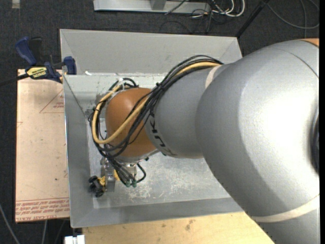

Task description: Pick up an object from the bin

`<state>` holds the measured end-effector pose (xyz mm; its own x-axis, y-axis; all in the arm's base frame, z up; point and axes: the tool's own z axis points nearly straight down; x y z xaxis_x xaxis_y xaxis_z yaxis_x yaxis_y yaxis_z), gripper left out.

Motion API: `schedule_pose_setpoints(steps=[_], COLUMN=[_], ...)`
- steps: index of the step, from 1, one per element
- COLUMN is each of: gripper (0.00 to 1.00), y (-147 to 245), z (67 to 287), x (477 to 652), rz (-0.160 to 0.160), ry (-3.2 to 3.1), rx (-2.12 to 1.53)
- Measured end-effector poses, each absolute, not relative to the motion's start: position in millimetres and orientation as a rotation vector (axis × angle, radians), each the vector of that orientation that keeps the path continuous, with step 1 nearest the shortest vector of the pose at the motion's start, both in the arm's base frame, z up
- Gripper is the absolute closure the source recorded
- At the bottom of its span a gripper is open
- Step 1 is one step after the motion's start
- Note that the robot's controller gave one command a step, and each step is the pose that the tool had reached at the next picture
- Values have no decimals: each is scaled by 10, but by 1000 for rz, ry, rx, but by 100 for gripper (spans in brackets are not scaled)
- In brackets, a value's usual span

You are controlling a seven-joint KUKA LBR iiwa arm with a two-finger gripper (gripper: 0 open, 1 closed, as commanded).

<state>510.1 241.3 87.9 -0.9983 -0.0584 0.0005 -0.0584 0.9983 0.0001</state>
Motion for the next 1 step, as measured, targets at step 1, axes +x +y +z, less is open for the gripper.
schedule_pose_setpoints(steps=[1], gripper=[100], y=[2412], z=[879], x=[5102], rz=[0], ry=[-3140], rx=[90])
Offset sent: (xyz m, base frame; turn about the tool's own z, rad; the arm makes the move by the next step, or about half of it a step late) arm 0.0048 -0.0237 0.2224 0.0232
